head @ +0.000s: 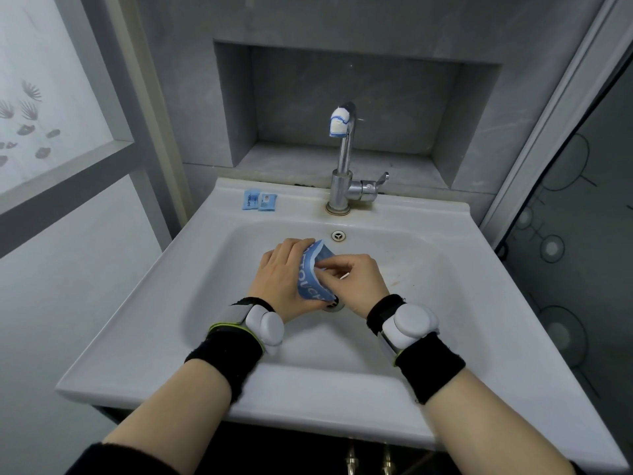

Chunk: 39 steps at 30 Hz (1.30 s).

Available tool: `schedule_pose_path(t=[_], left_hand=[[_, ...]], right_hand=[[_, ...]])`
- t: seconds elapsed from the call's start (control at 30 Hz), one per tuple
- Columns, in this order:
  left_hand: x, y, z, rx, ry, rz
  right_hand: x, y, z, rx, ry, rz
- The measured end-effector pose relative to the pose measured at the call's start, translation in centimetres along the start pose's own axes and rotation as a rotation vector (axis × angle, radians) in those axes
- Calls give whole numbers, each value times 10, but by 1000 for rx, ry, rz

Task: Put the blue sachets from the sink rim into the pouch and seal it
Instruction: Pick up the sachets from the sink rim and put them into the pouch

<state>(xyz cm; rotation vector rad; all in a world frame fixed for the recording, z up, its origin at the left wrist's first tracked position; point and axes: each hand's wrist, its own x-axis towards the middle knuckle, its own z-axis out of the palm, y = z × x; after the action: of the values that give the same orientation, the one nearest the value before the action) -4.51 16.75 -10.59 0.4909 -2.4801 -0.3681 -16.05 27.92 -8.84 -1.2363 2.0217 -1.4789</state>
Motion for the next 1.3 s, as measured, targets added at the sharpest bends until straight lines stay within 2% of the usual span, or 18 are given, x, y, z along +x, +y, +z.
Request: schedule_pose_path(t=[0.2, 0.4, 0.5, 0.73, 1.3], left_hand=[[0, -1, 2, -26, 45, -38], [-1, -10, 6, -124, 139, -256], [0, -15, 8, -155, 149, -324], [2, -24, 10, -282, 299, -537], [5, -26, 5, -324, 419, -587]], right_hand=[[3, -2, -5, 45, 159, -42], [8, 4, -8, 26, 291, 18], [9, 6, -7, 21, 294, 37], [9, 10, -7, 27, 272, 82], [11, 10, -1, -56, 178, 179]])
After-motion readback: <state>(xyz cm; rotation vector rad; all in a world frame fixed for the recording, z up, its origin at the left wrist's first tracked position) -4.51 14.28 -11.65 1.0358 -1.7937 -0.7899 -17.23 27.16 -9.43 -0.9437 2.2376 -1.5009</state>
